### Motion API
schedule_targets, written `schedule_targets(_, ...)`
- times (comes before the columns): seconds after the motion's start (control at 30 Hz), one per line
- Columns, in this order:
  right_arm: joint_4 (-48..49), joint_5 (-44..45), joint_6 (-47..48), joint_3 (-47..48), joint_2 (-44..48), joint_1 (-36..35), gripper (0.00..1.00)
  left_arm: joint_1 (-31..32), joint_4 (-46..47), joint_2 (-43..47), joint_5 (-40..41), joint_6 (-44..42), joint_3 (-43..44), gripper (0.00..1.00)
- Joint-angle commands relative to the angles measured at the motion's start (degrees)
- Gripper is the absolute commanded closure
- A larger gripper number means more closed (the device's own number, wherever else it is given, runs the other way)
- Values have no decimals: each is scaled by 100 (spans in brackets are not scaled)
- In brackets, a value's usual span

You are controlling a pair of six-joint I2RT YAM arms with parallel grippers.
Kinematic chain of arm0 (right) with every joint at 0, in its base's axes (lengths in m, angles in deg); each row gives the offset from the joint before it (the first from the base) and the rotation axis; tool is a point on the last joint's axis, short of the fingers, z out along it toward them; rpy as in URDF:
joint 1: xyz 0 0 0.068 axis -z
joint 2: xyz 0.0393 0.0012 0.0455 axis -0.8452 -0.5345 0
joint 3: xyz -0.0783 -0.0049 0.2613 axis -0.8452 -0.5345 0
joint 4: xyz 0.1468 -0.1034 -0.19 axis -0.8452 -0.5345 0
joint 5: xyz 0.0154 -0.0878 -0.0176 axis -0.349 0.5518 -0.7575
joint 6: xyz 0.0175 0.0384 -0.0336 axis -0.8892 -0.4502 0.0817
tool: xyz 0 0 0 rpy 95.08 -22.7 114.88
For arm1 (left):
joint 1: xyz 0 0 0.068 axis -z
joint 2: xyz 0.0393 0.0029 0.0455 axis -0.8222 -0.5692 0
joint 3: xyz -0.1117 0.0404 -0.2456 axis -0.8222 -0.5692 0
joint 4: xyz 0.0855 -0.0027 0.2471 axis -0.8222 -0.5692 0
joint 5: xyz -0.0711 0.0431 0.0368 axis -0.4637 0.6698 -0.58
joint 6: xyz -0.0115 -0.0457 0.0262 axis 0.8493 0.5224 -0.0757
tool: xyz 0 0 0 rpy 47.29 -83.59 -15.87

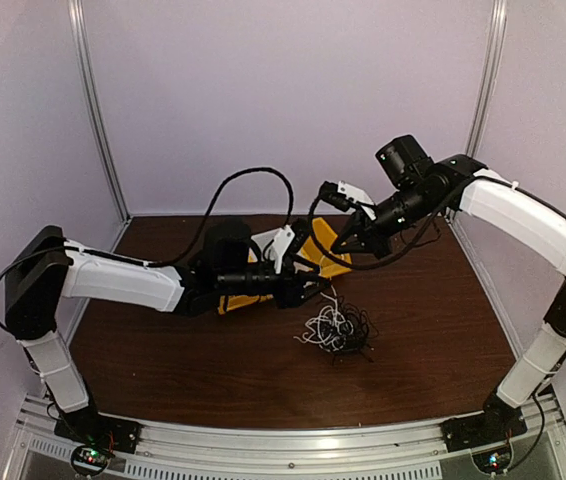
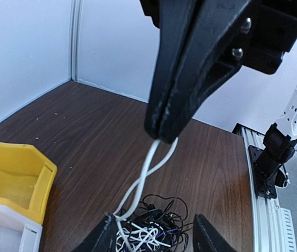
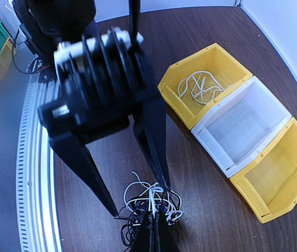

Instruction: Untangle the cables

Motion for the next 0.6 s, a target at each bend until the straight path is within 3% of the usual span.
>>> schedule_targets(0.0, 6, -301, -81, -142, 232, -39, 100, 129, 1303, -517, -215, 173, 325, 51)
schedule_targets(0.13, 4, -311, -62, -231, 365, -38, 100, 174, 1515, -870, -13, 333, 502, 67)
schedule_targets(0.33, 212, -242, -11, -616, 535, -15, 100, 179, 1671, -712, 154, 367, 442, 100)
schedule_targets(0.4, 332, -308, -20, -799, 571, 36, 100, 178, 1696, -519, 259, 335, 331, 100)
schedule_targets(0.43, 444, -370, -47, -897, 596, 99, 97, 179, 1667, -366, 351, 331, 281, 100)
schedule_targets(0.57, 1588, -1192, -493, -1837, 828, 922, 57, 179, 1107, 238, 773, 129, 286, 100)
